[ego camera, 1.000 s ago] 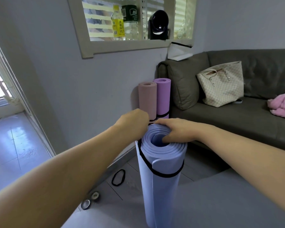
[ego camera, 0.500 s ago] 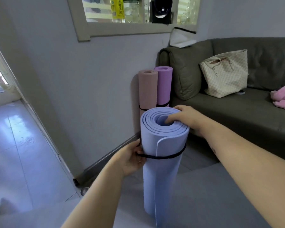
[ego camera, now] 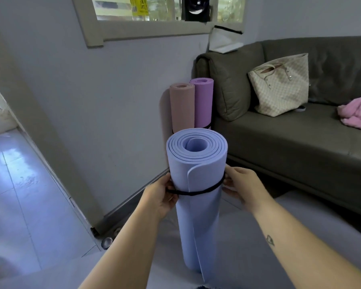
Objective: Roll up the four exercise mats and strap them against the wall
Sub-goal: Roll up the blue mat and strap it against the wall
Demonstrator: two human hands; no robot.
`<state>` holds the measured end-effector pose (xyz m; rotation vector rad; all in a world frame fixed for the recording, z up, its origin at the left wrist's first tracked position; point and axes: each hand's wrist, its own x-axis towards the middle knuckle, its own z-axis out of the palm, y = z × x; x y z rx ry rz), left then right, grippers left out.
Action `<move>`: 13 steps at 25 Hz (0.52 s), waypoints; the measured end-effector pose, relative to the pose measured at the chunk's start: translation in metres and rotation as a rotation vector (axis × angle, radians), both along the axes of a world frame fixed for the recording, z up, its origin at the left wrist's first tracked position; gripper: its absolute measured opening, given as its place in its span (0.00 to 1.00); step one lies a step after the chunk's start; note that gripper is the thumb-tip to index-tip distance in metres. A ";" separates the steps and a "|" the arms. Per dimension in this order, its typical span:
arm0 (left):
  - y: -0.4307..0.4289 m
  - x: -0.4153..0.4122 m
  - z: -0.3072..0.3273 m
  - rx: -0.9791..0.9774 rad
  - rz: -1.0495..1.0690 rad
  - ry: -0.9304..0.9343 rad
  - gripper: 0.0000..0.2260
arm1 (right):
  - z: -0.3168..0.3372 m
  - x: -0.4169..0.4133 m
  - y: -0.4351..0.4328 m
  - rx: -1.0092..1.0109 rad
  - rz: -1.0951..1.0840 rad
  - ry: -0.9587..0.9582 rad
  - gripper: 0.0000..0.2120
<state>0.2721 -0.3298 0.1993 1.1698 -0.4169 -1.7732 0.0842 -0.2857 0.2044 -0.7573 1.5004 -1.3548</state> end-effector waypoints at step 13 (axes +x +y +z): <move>-0.018 -0.018 -0.050 -0.048 0.056 -0.249 0.11 | -0.026 -0.019 -0.012 0.296 0.151 0.334 0.09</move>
